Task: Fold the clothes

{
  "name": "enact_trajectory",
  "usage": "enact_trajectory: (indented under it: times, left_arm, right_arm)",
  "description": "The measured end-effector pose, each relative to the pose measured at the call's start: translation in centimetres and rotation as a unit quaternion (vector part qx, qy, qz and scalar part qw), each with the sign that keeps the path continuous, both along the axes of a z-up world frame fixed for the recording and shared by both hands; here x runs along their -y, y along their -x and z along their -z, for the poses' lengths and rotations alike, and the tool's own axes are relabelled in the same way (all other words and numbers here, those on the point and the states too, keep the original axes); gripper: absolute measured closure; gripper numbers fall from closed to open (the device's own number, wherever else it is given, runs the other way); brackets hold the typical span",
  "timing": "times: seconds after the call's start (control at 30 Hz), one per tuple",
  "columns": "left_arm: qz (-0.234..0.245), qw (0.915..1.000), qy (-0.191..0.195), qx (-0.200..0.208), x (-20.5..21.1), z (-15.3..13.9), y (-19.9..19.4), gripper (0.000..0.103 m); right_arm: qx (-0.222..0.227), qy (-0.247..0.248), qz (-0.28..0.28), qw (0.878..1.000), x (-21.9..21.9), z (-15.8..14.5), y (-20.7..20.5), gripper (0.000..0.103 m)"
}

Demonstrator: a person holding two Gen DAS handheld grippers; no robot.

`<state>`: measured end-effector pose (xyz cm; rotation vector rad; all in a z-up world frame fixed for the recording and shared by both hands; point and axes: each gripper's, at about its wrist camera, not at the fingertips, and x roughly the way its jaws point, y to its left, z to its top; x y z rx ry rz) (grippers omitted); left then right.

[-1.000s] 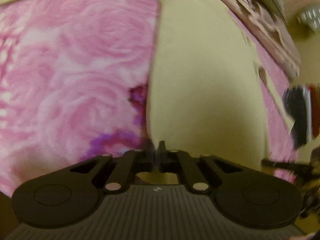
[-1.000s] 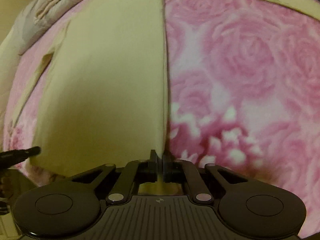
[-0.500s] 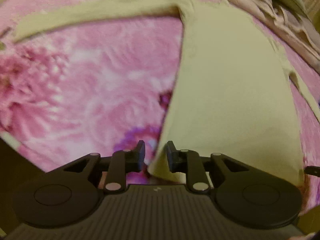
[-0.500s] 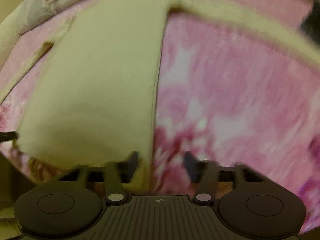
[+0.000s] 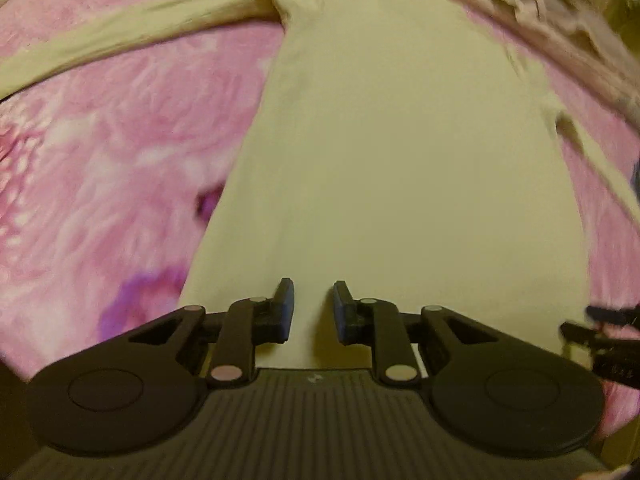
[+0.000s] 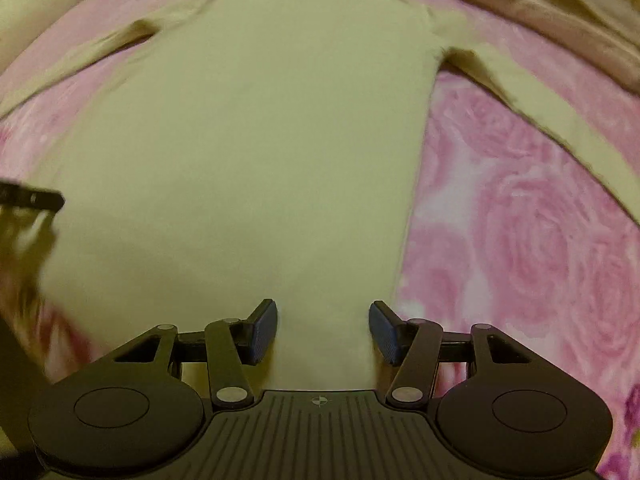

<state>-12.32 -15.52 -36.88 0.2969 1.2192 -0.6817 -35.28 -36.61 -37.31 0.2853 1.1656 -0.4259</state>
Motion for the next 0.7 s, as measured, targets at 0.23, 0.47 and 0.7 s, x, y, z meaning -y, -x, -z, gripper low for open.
enact_trajectory:
  times: [0.23,0.47,0.7]
  left_arm:
    - [-0.026,0.9933,-0.092,-0.065,-2.4,-3.1,1.8,0.086]
    - [-0.025,0.998,-0.057,-0.011,0.3,-11.7,1.7,0.076]
    - [-0.02,0.9977,-0.034,0.055,3.5,-19.1,1.9,0.069]
  right_arm:
    - [-0.088,-0.099,0.099,0.986,2.0,-1.9,4.2,0.047]
    - [-0.016,-0.11,0.14,0.984,5.3,-9.8,3.9,0.014]
    - [0.041,-0.075,0.135,0.987,5.9,-17.6,1.8,0.01]
